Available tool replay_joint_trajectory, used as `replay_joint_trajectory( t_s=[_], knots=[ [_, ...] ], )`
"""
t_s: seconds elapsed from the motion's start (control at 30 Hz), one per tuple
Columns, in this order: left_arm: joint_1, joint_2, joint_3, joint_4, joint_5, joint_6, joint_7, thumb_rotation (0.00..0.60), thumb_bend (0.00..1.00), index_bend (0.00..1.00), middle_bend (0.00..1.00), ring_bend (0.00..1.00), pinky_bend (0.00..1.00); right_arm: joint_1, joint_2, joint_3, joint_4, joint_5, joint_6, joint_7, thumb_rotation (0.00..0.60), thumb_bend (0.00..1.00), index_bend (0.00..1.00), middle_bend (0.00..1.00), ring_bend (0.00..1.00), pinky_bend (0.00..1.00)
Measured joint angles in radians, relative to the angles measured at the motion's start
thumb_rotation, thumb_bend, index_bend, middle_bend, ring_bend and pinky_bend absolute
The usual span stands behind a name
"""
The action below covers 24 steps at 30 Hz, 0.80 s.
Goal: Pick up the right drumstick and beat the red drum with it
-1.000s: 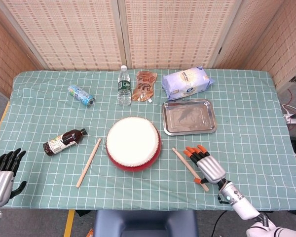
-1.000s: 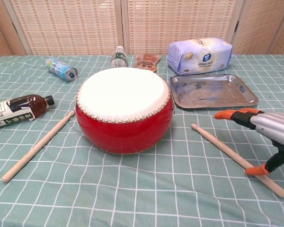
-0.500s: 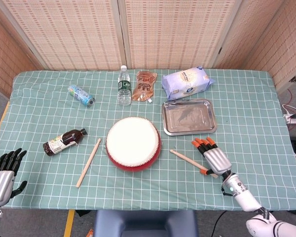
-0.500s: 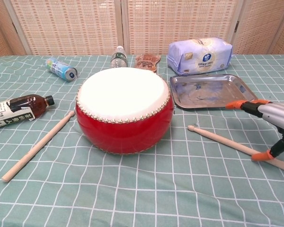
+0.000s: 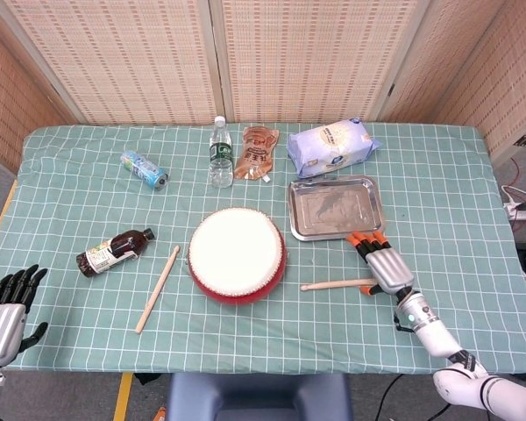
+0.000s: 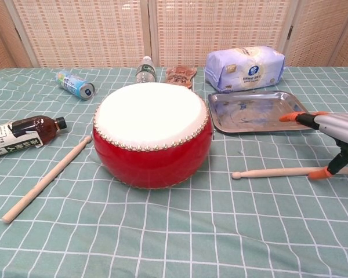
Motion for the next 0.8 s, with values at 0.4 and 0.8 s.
replay_joint_trajectory(
  t_s=[0.4, 0.8],
  knots=[
    [0.000, 0.002, 0.003, 0.000, 0.011, 0.005, -0.004, 0.600, 0.24, 0.00, 0.00, 0.00, 0.00, 0.045, 0.017, -0.037, -0.116, -0.081, 0.012, 0.028, 0.600, 0.26, 0.37, 0.01, 0.00, 0.00],
    [0.010, 0.000, 0.006, 0.020, 0.007, 0.010, -0.025, 0.600, 0.24, 0.00, 0.00, 0.00, 0.00, 0.079, -0.044, -0.035, -0.064, -0.041, -0.034, -0.030, 0.600, 0.34, 0.41, 0.01, 0.00, 0.00]
  ],
)
